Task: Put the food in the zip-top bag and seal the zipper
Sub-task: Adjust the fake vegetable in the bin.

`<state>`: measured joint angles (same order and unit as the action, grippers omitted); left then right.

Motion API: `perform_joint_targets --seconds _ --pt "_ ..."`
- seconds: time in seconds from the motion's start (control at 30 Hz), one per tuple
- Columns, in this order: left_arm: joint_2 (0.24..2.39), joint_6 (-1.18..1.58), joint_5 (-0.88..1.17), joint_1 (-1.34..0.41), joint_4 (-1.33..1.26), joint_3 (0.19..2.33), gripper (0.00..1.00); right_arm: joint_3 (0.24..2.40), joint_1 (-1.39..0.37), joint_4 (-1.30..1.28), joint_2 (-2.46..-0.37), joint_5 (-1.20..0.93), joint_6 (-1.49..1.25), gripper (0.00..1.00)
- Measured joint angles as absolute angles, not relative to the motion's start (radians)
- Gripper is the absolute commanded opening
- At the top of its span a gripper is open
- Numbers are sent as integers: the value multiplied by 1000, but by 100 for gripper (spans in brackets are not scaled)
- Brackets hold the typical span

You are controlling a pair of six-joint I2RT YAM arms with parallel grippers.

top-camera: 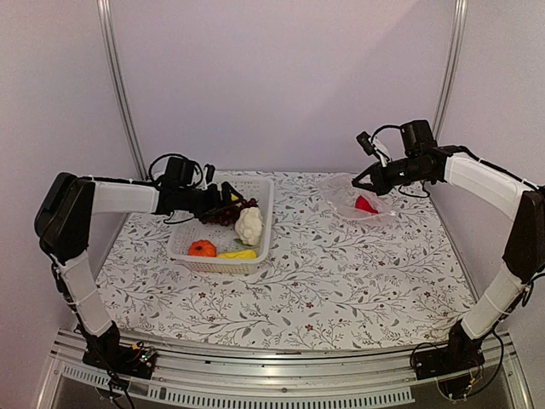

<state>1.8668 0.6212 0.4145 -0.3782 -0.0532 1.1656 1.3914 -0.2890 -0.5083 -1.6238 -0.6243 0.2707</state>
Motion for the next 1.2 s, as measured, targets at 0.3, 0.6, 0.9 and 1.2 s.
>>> perform_joint_targets --seconds 0.3,0.6,0.9,1.2 --pt "1709 604 288 -382 -19 1094 100 1391 -289 -508 -1624 -630 271 0" --pt "1681 605 108 -499 271 1135 100 1391 -289 -508 -1624 -635 271 0" --pt "1653 713 -3 -508 475 1139 100 1391 -289 -509 -1624 -640 271 0" --pt "1701 783 73 -482 468 1172 99 1386 -289 -509 -1624 -642 274 0"
